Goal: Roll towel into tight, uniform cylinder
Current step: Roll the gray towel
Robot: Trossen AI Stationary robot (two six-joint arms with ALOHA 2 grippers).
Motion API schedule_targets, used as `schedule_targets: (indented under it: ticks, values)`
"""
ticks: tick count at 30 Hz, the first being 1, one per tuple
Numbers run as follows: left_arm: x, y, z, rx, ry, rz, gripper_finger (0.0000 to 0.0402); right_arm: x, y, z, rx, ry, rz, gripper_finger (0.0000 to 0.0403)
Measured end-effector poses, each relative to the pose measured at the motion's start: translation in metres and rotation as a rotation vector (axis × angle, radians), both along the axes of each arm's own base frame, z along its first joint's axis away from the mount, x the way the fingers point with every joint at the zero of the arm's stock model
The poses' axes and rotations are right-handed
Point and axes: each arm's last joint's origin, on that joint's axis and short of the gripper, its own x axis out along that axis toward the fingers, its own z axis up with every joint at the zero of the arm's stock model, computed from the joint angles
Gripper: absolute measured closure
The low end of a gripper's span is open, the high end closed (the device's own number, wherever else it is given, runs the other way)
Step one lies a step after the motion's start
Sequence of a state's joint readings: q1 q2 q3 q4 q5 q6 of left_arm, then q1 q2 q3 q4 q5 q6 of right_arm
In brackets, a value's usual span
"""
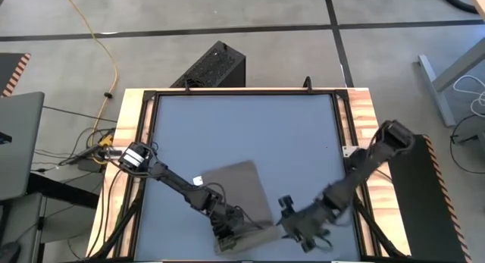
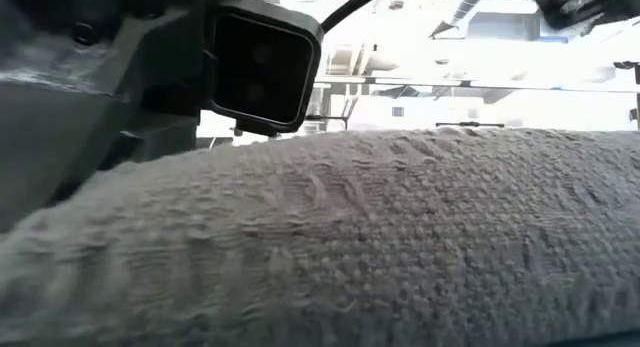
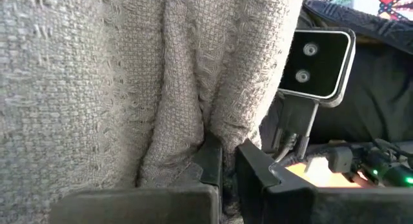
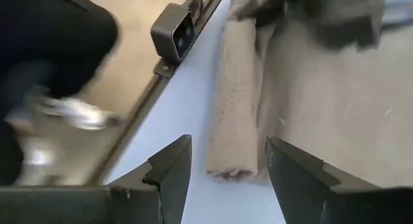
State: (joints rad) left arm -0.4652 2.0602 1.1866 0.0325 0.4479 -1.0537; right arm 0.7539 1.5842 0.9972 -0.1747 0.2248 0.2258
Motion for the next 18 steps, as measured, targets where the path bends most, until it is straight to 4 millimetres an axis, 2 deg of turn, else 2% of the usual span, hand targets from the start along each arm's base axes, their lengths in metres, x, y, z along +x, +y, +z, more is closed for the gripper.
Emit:
schedule_targets:
  ticks: [5, 12, 18]
  values:
    - [0.002, 0.004, 0.000, -0.005, 0.000, -0.002, 0.0397, -0.009, 0.031, -0.026, -0.199, -0.128, -0.009, 0.0182]
    - [0.003, 0.005, 0.000, -0.015, 0.005, 0.004, 0.0397, 0.008, 0.062, -0.051, -0.369, -0.117, -0.047, 0.0182]
    - [0.003, 0.005, 0.000, -0.017, 0.005, 0.001, 0.0397, 0.024, 0.073, -0.063, -0.462, -0.075, -0.073, 0.0182]
